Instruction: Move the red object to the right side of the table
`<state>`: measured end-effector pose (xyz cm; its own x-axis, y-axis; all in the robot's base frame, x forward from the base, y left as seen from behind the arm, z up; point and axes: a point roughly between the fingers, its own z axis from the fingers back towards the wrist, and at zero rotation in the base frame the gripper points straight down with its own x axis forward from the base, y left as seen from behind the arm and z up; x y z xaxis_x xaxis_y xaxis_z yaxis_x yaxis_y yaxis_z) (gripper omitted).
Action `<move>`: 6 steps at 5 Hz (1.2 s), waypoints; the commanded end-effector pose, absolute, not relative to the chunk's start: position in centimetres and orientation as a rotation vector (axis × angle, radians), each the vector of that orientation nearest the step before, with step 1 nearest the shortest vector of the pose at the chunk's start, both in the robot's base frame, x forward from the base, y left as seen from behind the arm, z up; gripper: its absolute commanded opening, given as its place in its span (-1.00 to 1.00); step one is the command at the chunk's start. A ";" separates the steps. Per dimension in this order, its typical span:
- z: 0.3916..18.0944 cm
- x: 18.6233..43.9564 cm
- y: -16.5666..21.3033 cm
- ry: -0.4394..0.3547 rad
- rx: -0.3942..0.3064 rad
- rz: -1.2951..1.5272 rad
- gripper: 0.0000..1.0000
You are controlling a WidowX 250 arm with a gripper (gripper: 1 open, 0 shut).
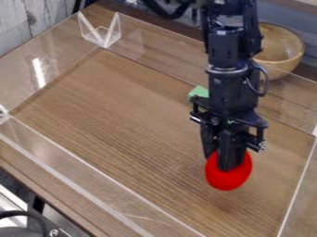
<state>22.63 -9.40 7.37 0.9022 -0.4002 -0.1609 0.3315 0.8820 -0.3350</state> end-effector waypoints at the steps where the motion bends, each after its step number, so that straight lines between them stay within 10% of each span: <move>1: 9.2 22.8 -9.8 0.154 -0.309 -0.400 -1.00; 6: 7.2 22.9 -11.3 0.165 -0.332 -0.384 -1.00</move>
